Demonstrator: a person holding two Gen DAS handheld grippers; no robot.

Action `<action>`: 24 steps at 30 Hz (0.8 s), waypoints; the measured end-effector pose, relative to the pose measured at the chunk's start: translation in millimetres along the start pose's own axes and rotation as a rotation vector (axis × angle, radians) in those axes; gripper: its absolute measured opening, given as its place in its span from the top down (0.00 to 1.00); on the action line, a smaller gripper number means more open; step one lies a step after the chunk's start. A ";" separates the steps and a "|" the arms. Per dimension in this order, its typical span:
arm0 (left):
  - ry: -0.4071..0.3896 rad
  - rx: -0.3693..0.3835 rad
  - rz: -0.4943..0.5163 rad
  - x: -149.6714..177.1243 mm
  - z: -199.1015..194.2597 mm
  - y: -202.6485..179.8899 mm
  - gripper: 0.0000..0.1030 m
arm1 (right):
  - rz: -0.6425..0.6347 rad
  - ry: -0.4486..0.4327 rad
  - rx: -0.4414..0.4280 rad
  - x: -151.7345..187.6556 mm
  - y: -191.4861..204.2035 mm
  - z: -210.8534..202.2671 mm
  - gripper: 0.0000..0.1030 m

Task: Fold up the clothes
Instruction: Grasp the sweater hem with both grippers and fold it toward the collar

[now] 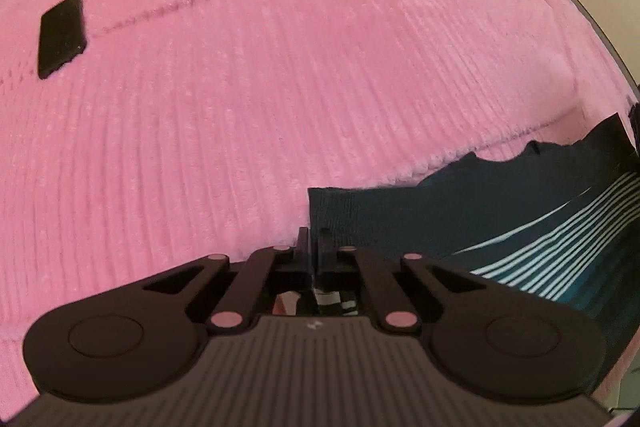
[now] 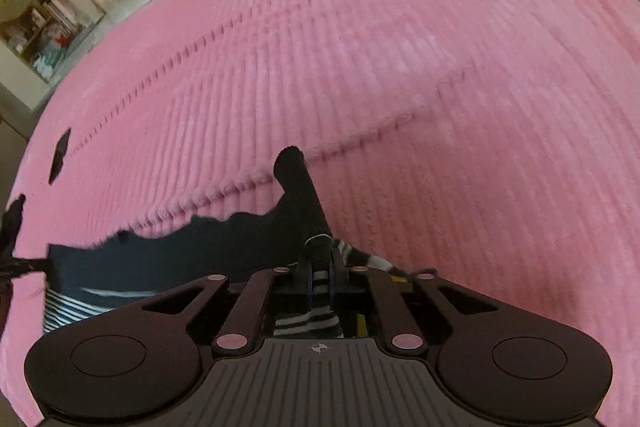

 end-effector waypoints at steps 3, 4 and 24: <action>-0.034 -0.016 -0.008 -2.8 -12.5 6.5 0.98 | -0.018 -0.049 -0.032 -10.5 15.4 -8.1 0.95; -0.037 -0.022 -0.014 -2.4 -13.7 10.0 0.98 | -0.018 -0.058 -0.038 -12.3 17.8 -7.2 0.95; 0.052 -0.016 0.025 82.6 -69.3 4.7 0.84 | -0.017 -0.011 0.031 35.3 6.5 -35.2 0.45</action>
Point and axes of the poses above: each gripper's, at about its wrist camera, not at the fingertips, and z roughly the way its jaws point, y to its left, x to its underside, the point moved 10 cm from there along z, roughly the way its jaws point, and after that the axes turned 6 degrees about -y, right-handed, at the moved point
